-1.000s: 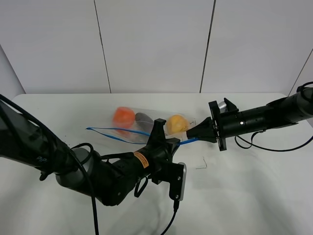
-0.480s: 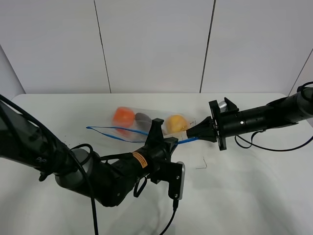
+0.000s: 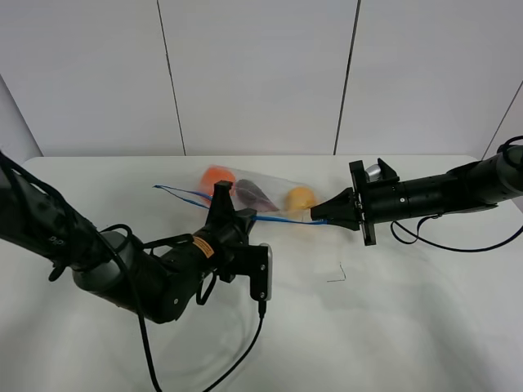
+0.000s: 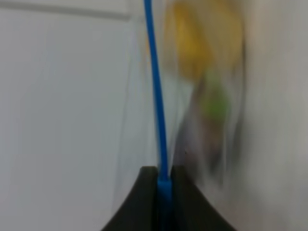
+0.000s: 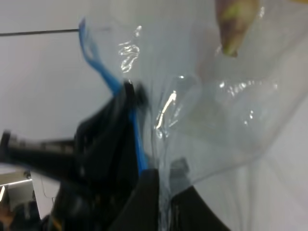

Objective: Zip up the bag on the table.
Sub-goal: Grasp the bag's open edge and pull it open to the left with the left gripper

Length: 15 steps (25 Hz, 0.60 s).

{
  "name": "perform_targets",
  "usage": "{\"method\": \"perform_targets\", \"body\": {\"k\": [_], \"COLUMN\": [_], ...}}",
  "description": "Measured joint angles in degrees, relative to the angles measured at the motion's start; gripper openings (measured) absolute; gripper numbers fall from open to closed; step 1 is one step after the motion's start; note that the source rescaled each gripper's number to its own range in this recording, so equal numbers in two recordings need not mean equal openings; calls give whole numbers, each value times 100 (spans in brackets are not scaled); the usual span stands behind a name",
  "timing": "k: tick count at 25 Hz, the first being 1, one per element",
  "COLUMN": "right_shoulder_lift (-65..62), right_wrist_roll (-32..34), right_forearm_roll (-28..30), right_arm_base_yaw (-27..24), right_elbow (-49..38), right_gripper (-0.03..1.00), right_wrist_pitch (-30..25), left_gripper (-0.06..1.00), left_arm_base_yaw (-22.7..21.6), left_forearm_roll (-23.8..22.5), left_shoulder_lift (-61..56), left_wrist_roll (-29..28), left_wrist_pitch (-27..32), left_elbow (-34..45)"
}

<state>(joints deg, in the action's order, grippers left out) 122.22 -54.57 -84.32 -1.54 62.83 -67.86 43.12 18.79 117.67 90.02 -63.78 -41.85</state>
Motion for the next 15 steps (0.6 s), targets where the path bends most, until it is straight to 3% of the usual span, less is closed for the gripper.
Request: {"method": "perform_targets", "body": {"k": [15], "right_shoulder_lift": [0], "right_wrist_roll": [0], "right_forearm_roll": [28], "right_arm_base_yaw": [0], "right_elbow": [0], "right_gripper": [0], "right_wrist_pitch": [-58], "left_gripper": [0], "left_arm_base_yaw": [-1820], "left_forearm_roll": [-71], "left_shoulder_lift": [0], "left_wrist_roll": [19], "left_wrist_pitch": [-213], "left_elbow": [183]}}
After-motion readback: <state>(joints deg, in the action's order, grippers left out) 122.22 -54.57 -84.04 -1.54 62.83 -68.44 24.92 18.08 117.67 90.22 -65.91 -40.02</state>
